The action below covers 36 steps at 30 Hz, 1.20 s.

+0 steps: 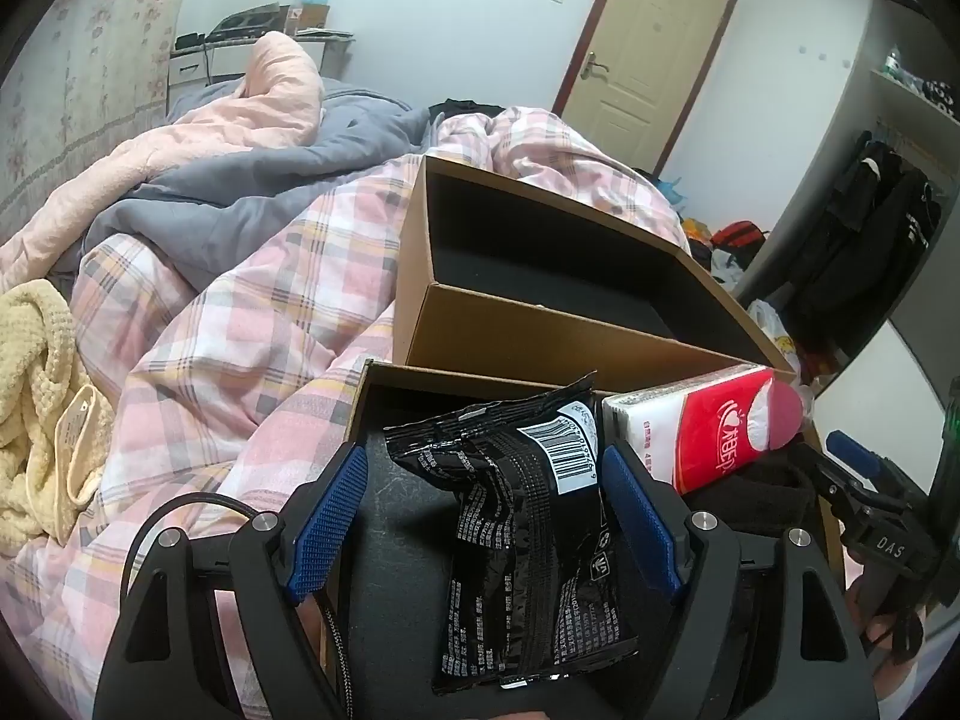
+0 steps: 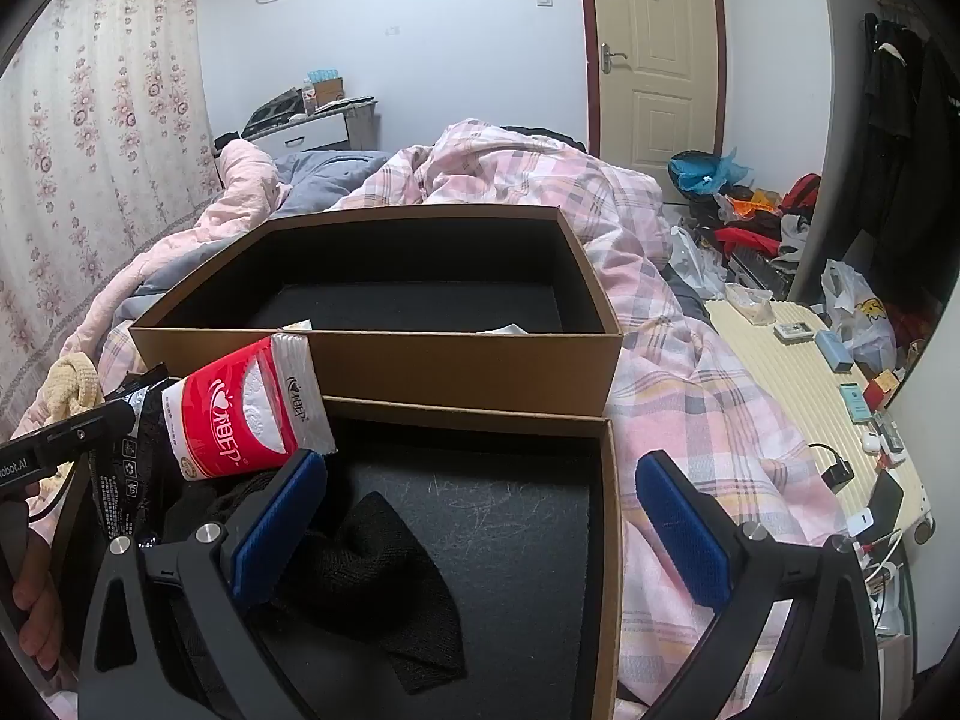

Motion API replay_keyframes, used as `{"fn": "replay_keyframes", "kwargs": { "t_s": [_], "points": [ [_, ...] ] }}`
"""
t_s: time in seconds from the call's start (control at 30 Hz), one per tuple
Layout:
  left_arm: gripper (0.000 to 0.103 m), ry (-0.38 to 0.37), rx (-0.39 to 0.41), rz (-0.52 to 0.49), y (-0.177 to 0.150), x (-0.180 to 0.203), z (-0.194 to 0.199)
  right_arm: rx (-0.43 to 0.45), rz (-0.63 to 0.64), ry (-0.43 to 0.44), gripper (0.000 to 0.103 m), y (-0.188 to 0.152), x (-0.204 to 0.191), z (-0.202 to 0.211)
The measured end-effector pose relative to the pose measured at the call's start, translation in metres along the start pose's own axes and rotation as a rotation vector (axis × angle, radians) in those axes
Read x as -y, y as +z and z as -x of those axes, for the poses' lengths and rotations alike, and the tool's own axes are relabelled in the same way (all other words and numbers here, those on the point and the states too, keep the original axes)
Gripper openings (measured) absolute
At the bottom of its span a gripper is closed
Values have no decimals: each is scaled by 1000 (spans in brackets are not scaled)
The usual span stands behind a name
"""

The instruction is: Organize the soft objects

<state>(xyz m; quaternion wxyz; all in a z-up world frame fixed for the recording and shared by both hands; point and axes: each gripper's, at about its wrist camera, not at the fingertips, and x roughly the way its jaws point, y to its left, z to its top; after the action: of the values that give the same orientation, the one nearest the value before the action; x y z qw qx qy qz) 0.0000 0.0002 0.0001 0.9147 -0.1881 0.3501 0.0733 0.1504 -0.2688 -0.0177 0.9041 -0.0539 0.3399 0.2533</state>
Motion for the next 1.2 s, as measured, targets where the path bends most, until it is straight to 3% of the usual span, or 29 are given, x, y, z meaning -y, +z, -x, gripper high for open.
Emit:
{"fn": "replay_keyframes", "kwargs": {
  "t_s": [1.2],
  "points": [
    [78, 7, 2, -8, 0, 1, 0, -1, -3, 2, 102, 0, 0, 0]
  ]
}}
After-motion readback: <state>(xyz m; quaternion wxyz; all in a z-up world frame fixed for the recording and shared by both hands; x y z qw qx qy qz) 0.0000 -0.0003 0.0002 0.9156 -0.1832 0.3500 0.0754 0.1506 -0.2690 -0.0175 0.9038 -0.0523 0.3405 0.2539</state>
